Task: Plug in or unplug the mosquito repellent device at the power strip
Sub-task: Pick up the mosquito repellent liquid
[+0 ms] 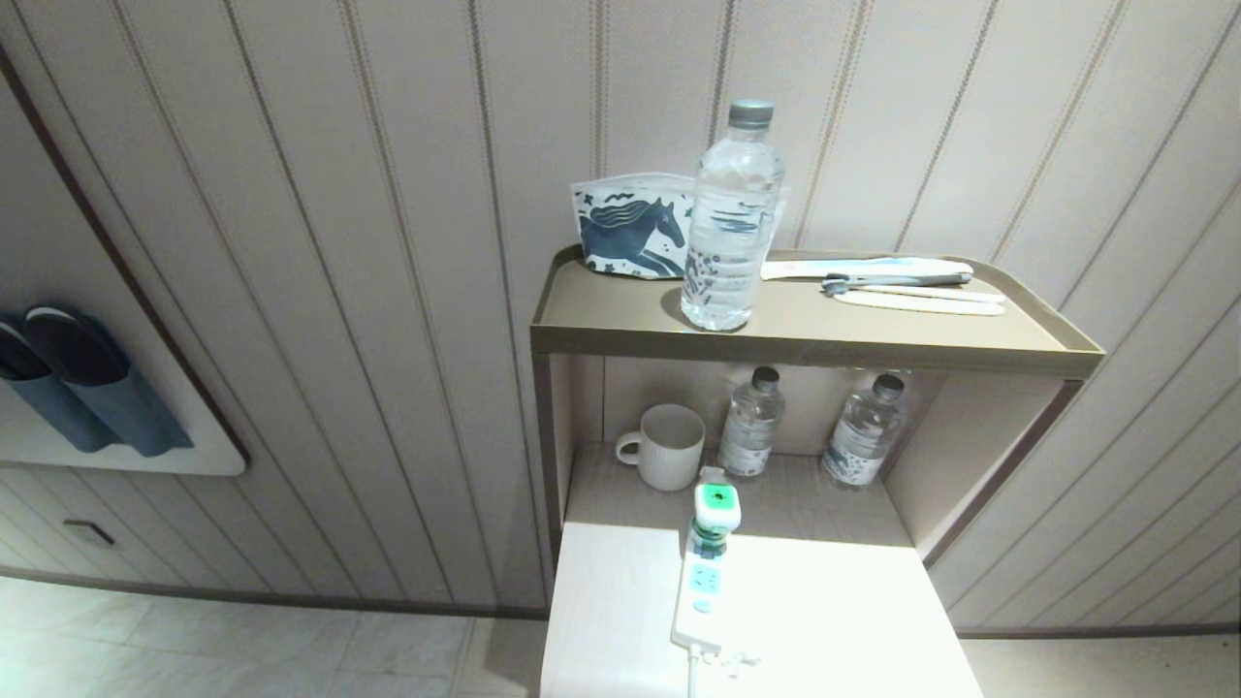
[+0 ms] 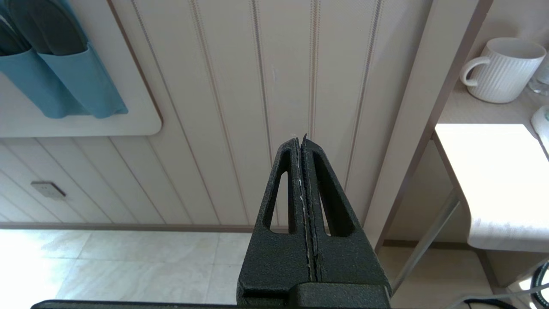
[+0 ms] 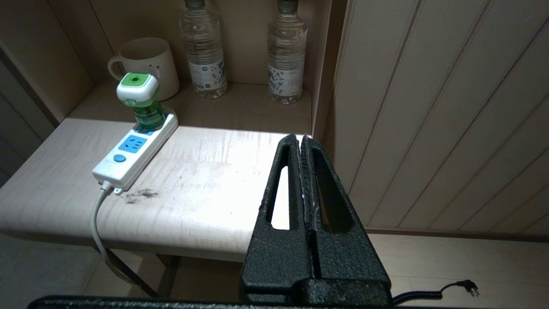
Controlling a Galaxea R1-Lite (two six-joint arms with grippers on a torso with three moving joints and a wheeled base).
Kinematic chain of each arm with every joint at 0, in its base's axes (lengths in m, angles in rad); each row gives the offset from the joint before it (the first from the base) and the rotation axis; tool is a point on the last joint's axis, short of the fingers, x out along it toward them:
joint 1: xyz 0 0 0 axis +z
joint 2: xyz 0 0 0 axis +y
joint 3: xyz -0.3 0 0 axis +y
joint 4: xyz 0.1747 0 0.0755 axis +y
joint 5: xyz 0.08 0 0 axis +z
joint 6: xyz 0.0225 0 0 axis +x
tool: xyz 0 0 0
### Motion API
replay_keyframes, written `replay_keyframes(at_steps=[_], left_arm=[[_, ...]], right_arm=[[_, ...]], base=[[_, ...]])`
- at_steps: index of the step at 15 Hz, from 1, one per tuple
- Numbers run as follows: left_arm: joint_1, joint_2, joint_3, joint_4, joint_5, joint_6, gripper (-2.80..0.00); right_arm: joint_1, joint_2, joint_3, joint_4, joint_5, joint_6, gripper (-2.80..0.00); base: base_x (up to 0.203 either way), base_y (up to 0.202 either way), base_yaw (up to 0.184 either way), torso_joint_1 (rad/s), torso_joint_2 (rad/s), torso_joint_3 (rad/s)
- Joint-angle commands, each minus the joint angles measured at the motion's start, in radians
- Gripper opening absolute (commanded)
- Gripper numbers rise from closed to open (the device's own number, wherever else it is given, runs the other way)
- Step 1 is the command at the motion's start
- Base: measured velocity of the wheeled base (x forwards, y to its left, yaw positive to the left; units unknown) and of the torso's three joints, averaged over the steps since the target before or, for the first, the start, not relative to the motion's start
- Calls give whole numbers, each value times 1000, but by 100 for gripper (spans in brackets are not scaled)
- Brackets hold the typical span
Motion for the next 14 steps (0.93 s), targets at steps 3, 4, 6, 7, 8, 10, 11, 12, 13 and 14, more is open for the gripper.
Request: replay_keyframes(at_steps=[3, 4, 6, 7, 8, 10, 11, 12, 13, 14], left_arm=[[1, 1, 0, 0, 0, 0, -280], [1, 1, 0, 0, 0, 0, -280], [1, 1, 0, 0, 0, 0, -280], [0, 1, 0, 0, 0, 2, -280], [1, 1, 0, 0, 0, 0, -280], [1, 1, 0, 0, 0, 0, -280], [1, 1, 0, 0, 0, 0, -280], [0, 1, 0, 0, 0, 0, -280], [1, 1, 0, 0, 0, 0, -280], [1, 1, 0, 0, 0, 0, -280]], right_arm=[[1, 1, 0, 0, 0, 0, -280], [3, 1, 0, 0, 0, 0, -280], [1, 1, 0, 0, 0, 0, -280], [1, 1, 0, 0, 0, 0, -280], [1, 1, 0, 0, 0, 0, -280], [1, 1, 0, 0, 0, 0, -280], [3, 1, 0, 0, 0, 0, -280], [3, 1, 0, 0, 0, 0, -280], [1, 1, 0, 0, 0, 0, -280], [3, 1, 0, 0, 0, 0, -280]], base=[[0, 0, 0, 0, 0, 0], [0, 0, 0, 0, 0, 0], [0, 0, 0, 0, 0, 0], [0, 0, 0, 0, 0, 0], [0, 0, 0, 0, 0, 0], [0, 0, 0, 0, 0, 0], [0, 0, 0, -92, 199, 115], [0, 0, 0, -139, 307, 151], [0, 0, 0, -156, 339, 168], [0, 0, 0, -144, 322, 159]])
